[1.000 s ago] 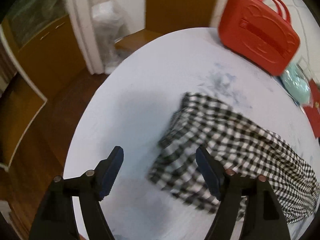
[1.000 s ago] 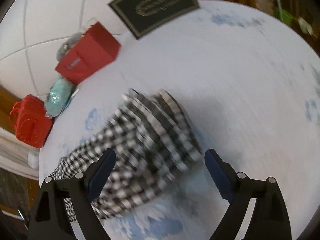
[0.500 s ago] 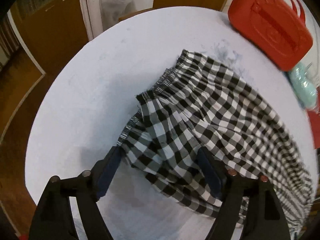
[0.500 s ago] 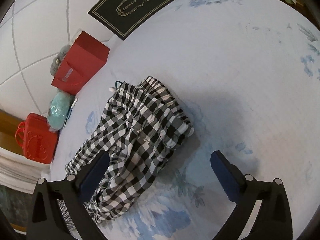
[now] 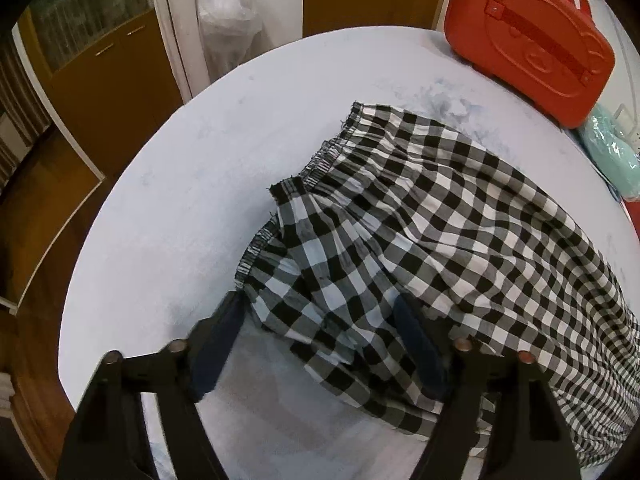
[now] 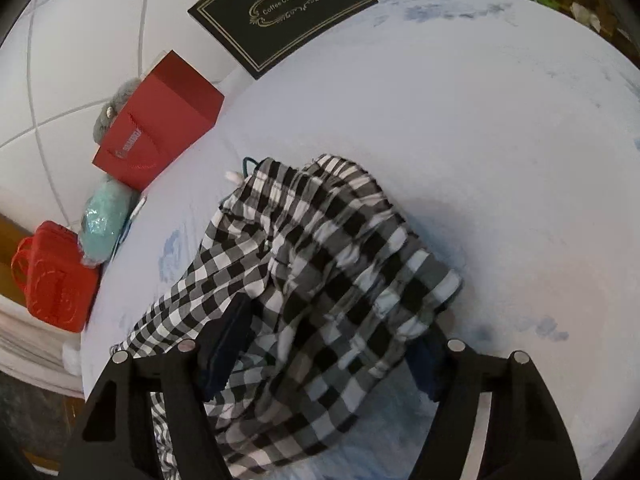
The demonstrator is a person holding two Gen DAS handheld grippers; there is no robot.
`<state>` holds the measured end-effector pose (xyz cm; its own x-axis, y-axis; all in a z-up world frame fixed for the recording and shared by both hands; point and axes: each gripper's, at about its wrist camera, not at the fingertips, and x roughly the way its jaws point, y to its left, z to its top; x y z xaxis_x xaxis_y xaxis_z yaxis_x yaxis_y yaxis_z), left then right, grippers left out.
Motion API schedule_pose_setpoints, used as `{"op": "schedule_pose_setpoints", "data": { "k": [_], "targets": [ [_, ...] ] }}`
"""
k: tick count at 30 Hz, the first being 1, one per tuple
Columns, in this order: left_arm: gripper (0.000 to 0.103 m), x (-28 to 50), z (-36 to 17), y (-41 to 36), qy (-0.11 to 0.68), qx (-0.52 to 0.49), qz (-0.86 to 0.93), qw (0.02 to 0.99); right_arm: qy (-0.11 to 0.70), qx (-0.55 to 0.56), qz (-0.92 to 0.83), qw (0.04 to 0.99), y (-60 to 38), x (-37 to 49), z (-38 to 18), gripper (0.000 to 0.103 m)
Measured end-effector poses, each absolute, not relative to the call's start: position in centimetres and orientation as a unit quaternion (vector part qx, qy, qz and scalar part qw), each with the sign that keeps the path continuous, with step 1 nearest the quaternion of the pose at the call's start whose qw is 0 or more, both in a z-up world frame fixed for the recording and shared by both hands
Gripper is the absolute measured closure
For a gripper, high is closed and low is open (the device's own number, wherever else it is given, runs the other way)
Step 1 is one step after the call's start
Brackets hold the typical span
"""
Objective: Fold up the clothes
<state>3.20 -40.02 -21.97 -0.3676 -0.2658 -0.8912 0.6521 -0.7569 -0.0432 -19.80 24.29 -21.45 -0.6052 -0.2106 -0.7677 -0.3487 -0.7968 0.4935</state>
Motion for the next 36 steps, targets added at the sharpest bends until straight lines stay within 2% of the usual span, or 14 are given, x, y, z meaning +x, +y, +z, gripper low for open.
{"op": "schedule_pose_setpoints", "data": {
  "k": [1, 2, 5, 8, 13, 15, 16, 20, 21, 22, 23, 29, 34, 36],
  "targets": [
    [0.058, 3.3, -21.9, -39.8, 0.199, 0.481, -0.805, 0.284, 0.318, -0.434, 0.842, 0.042, 25.0, -18.9, -21.3, 0.035],
    [0.061, 3.3, -21.9, -39.5, 0.196, 0.479, -0.807, 0.283, 0.314, -0.426, 0.847, 0.043, 25.1, -18.5, -21.3, 0.038],
    [0.061, 3.4, -21.9, -38.9, 0.190, 0.475, -0.812, 0.281, 0.296, -0.419, 0.857, 0.041, 26.2, -17.1, -21.0, 0.042],
    [0.062, 3.6, -21.8, -38.6, 0.187, 0.474, -0.813, 0.281, 0.297, -0.428, 0.852, 0.042, 29.7, -15.0, -20.3, 0.042],
    [0.062, 3.7, -22.0, -38.6, 0.184, 0.470, -0.815, 0.284, 0.277, -0.452, 0.845, 0.063, 29.9, -15.1, -19.3, 0.038],
    [0.063, 3.7, -22.0, -38.4, 0.184, 0.471, -0.815, 0.282, 0.281, -0.473, 0.834, 0.042, 29.8, -15.2, -19.1, 0.058],
    [0.063, 3.7, -22.1, -38.4, 0.183, 0.472, -0.815, 0.281, 0.287, -0.480, 0.828, 0.028, 29.6, -15.4, -19.1, 0.079],
    [0.066, 3.4, -22.3, -38.3, 0.180, 0.473, -0.816, 0.278, 0.279, -0.461, 0.842, 0.023, 29.4, -15.4, -19.4, 0.083],
    [0.071, 3.2, -22.3, -38.3, 0.184, 0.475, -0.817, 0.272, 0.284, -0.458, 0.842, 0.022, 29.6, -15.4, -19.4, 0.083],
    [0.087, 2.9, -22.3, -38.4, 0.190, 0.477, -0.817, 0.261, 0.283, -0.459, 0.842, 0.020, 29.9, -15.4, -19.2, 0.084],
    [0.095, 2.7, -22.3, -38.5, 0.197, 0.480, -0.817, 0.251, 0.275, -0.457, 0.846, 0.018, 30.0, -15.2, -18.7, 0.085],
    [0.097, 1.3, -19.1, -38.4, 0.174, 0.469, -0.838, 0.217, 0.218, -0.369, 0.900, -0.075, 27.4, -12.8, -9.9, 0.086],
    [0.097, 1.0, -14.6, -36.8, 0.143, 0.433, -0.872, 0.180, 0.102, -0.357, 0.905, -0.208, 19.7, -10.4, -3.8, 0.086],
    [0.097, 0.7, -13.8, -36.6, 0.139, 0.426, -0.878, 0.171, 0.061, -0.395, 0.883, -0.247, 15.9, -10.1, -4.5, 0.077]
  ]
}}
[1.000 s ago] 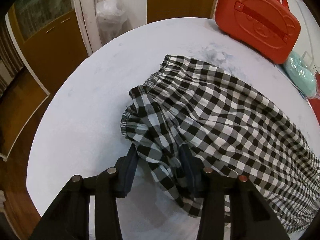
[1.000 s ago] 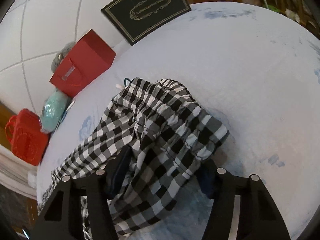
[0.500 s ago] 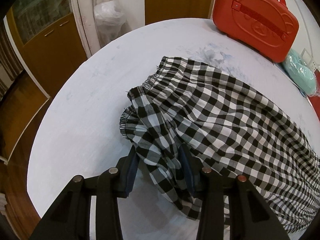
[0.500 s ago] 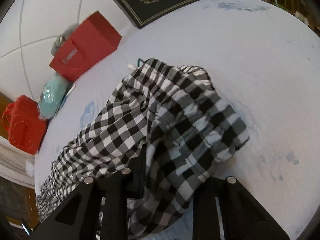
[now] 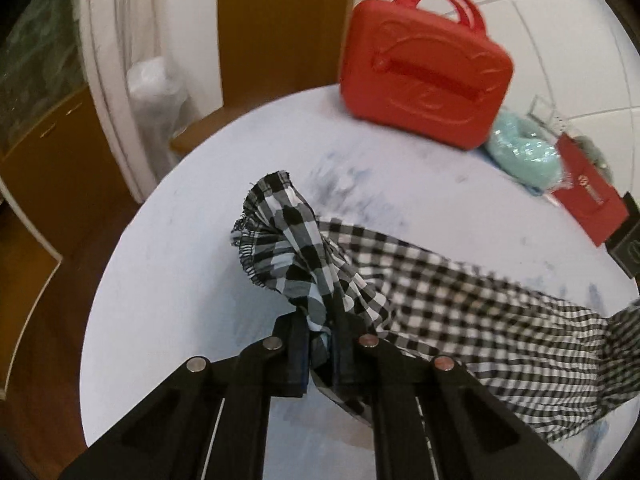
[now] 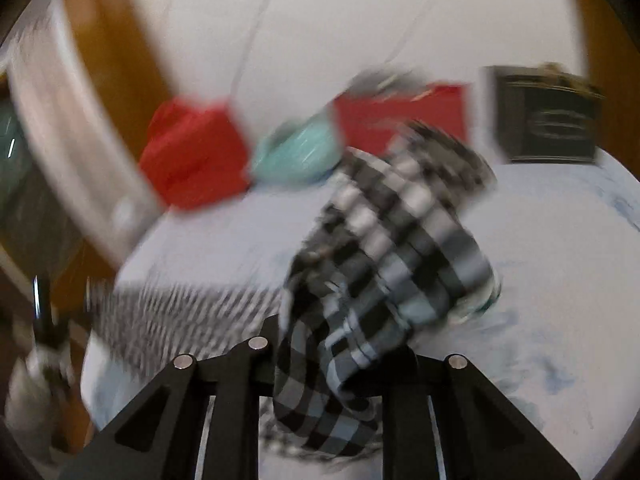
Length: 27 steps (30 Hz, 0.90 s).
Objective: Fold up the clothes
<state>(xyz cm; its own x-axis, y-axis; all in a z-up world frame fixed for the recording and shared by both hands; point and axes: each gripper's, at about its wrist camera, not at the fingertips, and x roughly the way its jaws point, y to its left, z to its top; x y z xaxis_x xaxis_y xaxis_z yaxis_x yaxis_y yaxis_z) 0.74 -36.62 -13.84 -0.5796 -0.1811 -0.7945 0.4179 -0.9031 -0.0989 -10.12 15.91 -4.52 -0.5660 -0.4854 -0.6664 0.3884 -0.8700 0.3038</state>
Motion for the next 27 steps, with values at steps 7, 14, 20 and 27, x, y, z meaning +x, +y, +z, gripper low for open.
{"op": "schedule_pose_setpoints", "data": {
  "k": [7, 14, 20, 27],
  "targets": [
    [0.097, 0.0, -16.4, -37.8, 0.146, 0.449, -0.865, 0.171, -0.070, 0.484, -0.808, 0.330, 10.6, -8.3, -8.6, 0.025],
    [0.097, 0.8, -18.6, -38.9, 0.164, 0.464, -0.853, 0.172, -0.075, 0.487, -0.835, 0.245, 15.9, -9.6, -7.0, 0.069],
    [0.097, 1.0, -18.4, -38.3, 0.147, 0.469, -0.854, 0.168, -0.082, 0.575, -0.778, 0.241, 15.1, -10.6, -13.5, 0.069],
    [0.097, -1.3, -13.1, -30.5, 0.067, 0.432, -0.895, 0.085, -0.177, 0.550, -0.780, 0.239, 19.4, -9.5, -12.6, 0.063]
  ]
}}
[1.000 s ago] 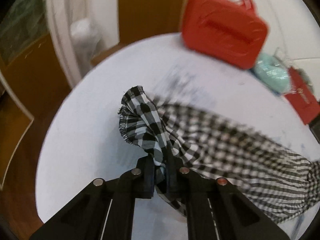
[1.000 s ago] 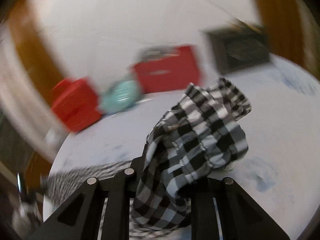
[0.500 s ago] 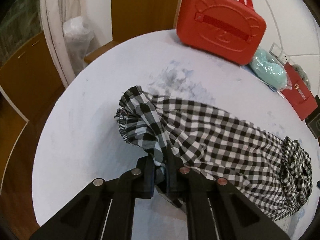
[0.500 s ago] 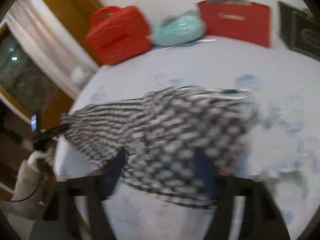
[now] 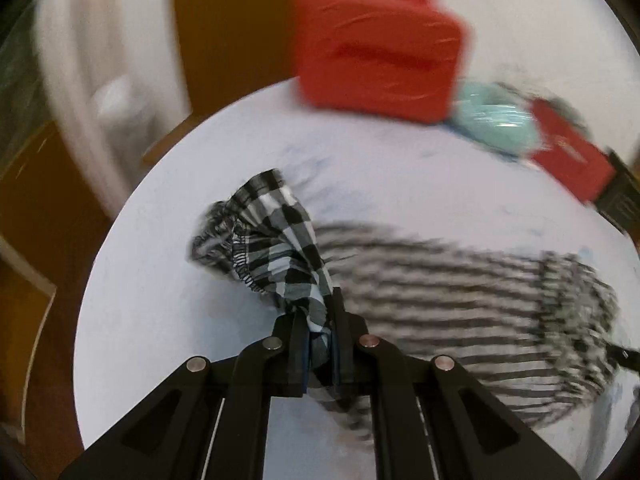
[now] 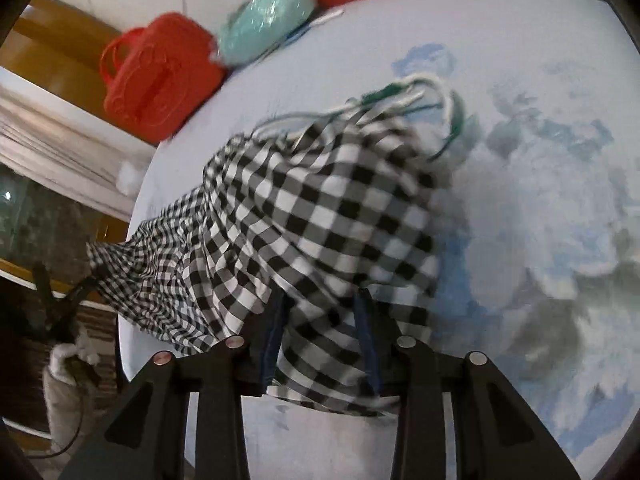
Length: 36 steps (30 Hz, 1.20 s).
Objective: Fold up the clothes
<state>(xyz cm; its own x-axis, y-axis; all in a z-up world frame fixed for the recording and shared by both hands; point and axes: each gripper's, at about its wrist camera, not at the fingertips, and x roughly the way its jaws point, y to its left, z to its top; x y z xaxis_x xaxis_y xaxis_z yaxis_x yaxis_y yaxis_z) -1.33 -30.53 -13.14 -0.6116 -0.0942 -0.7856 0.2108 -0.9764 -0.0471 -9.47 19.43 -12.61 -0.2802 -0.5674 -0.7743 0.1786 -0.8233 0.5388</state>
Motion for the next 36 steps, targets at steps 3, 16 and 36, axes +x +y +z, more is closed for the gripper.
{"op": "schedule_pose_setpoints", "data": {
  "k": [3, 16, 36],
  "targets": [
    [0.097, -3.1, -10.9, -23.8, 0.038, 0.413, -0.910, -0.005, -0.194, 0.538, -0.787, 0.231, 21.6, -8.4, -12.0, 0.059],
    [0.039, -5.1, -13.7, -12.5, 0.012, 0.467, -0.870, -0.158, -0.229, 0.508, -0.799, 0.226, 26.7, -6.8, -10.4, 0.055],
    [0.038, -6.1, -23.5, -29.2, 0.142, 0.541, -0.827, 0.062, -0.114, 0.547, -0.791, 0.249, 10.2, -14.1, -11.9, 0.013]
  ]
}}
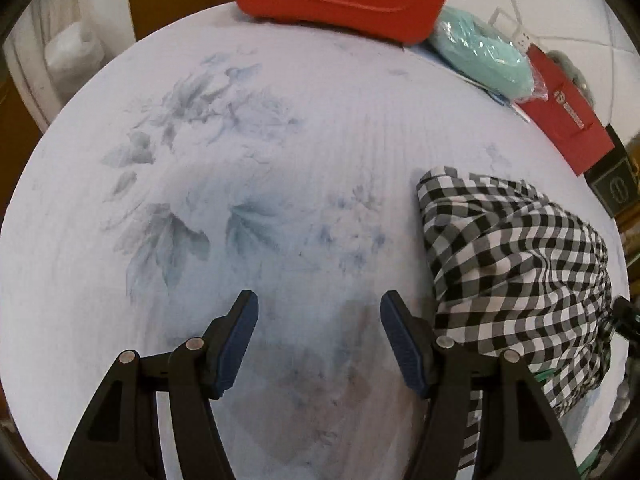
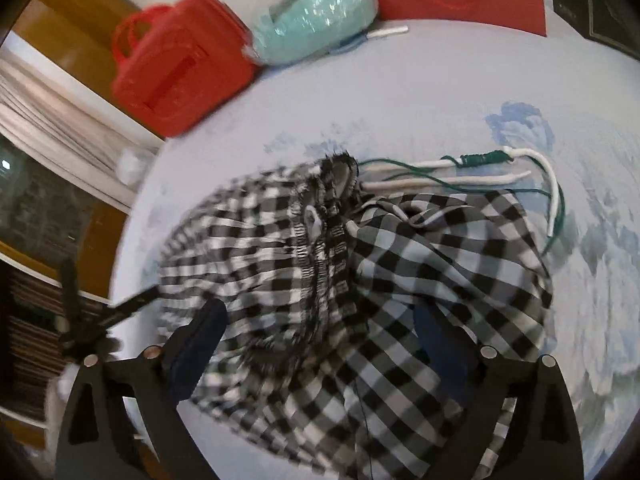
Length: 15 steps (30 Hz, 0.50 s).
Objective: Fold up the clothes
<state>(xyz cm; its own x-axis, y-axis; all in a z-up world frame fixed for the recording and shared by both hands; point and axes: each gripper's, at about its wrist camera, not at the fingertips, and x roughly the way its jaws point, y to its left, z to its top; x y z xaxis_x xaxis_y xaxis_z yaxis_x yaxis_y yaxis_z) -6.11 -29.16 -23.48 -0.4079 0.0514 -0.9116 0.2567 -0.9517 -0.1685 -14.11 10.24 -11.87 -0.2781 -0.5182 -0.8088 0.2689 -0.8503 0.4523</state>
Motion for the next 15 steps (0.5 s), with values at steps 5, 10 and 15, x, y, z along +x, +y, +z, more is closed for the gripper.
{"op": "schedule_pose_setpoints", "data": {
  "k": [5, 10, 15],
  "targets": [
    [0.038, -6.2, -23.6, -29.3, 0.152, 0.540, -0.826, 0.057, -0.056, 0.541, -0.791, 0.279, 6.5, -12.3, -10.8, 0.070],
    [0.038, -6.5, -23.3, -29.1, 0.155, 0.542, -0.824, 0.050, -0.089, 0.553, -0.782, 0.271, 6.7, -13.6, -12.1, 0.076],
    [0.038, -6.8, -22.0, -27.9, 0.151, 0.533, -0.832, 0.032, -0.145, 0.479, -0.819, 0.282, 11.7, -9.8, -6.2, 0.080]
  ]
}}
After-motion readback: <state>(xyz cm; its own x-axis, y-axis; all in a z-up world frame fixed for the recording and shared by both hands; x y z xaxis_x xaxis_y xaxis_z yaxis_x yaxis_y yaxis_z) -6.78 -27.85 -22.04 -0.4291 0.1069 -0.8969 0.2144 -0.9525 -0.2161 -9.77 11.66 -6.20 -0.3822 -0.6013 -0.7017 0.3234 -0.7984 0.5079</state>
